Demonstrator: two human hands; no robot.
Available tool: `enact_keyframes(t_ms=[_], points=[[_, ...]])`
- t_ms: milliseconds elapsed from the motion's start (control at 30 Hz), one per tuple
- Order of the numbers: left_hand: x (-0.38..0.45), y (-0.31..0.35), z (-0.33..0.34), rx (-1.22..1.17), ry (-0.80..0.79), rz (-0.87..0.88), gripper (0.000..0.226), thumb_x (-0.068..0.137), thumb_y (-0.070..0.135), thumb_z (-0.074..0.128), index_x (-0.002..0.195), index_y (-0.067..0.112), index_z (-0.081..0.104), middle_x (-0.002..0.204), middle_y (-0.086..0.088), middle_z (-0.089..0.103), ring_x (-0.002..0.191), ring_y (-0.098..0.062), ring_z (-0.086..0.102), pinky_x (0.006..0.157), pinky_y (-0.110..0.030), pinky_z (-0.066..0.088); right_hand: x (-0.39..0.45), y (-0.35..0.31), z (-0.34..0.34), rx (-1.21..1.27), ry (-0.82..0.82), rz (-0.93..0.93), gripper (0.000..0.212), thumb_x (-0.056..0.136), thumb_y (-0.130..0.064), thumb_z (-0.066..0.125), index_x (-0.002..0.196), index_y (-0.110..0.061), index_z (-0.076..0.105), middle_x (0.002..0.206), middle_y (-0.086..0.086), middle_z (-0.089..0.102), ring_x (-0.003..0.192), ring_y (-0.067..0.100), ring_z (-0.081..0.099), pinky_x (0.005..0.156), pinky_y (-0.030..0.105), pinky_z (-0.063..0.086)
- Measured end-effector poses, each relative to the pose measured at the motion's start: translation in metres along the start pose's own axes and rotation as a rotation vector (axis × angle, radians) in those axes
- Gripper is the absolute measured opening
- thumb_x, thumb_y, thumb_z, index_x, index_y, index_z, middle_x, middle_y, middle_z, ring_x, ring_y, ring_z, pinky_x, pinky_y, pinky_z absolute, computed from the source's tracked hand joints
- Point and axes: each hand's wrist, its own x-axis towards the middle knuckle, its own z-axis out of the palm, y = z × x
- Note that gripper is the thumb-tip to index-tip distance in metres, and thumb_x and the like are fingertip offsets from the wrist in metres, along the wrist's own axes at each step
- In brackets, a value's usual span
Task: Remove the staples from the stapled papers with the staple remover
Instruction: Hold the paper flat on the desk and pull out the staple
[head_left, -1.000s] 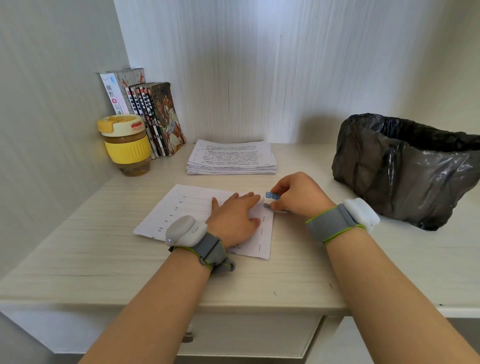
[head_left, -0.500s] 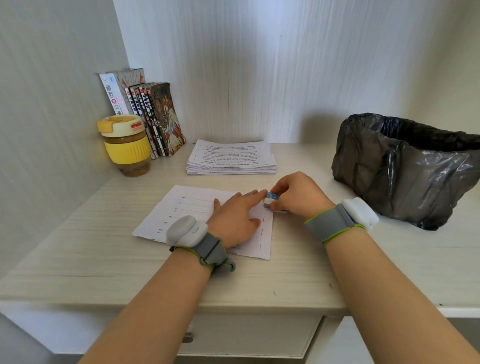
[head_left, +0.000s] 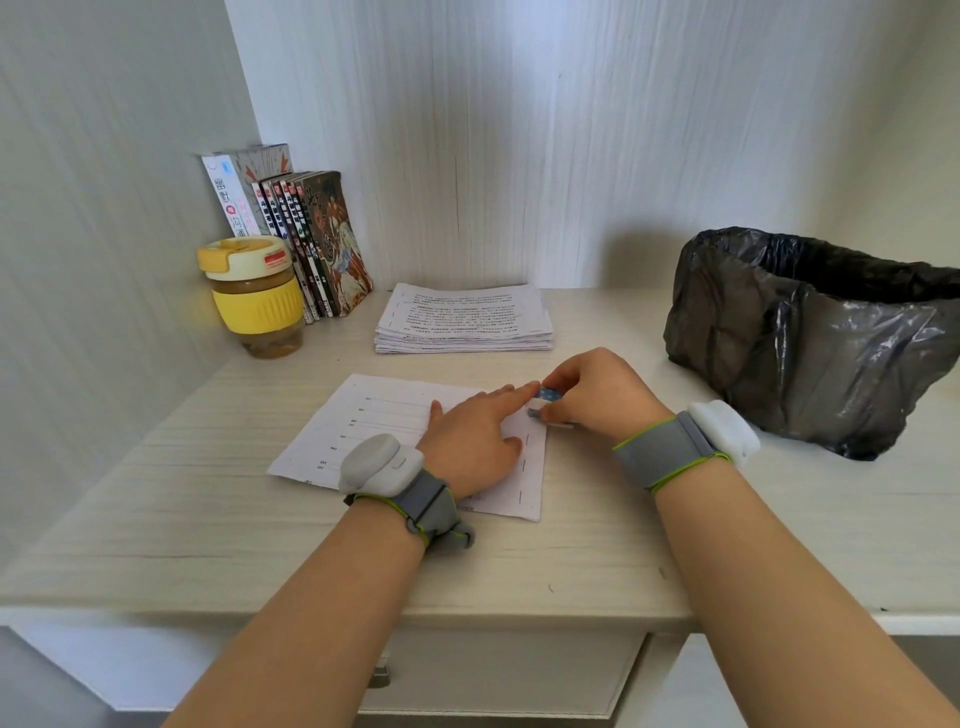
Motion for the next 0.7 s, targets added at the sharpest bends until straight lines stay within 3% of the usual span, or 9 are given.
enact_keyframes(t_ms=[267, 700], points=[[0.0005, -0.0012, 0.0007, -0.026, 0.011, 0.005, 0.063, 0.089, 0.018, 0.044, 0.141, 0.043, 0.02, 0.154, 0.01, 0.022, 0.141, -0.013, 0.02, 0.114, -0.054, -0.005, 0.0015, 0.0017, -0.0003, 0.131, 0.017, 0.007, 0.02, 0.079, -0.018, 0.065, 0.095, -0.01, 0.073, 0.095, 0.008, 0.071, 0.086, 0.015, 0.059, 0.08, 0.028, 0.047], [0.0037, -0.0018, 0.001, -0.022, 0.025, -0.019, 0.06, 0.09, 0.013, 0.038, 0.141, 0.042, 0.024, 0.155, 0.008, 0.017, 0.145, -0.02, 0.007, 0.115, -0.051, -0.007, 0.0009, 0.0054, -0.0005, 0.169, 0.007, -0.01, 0.019, 0.079, -0.017, 0.067, 0.095, -0.009, 0.073, 0.097, 0.008, 0.072, 0.088, 0.014, 0.06, 0.086, 0.029, 0.048]])
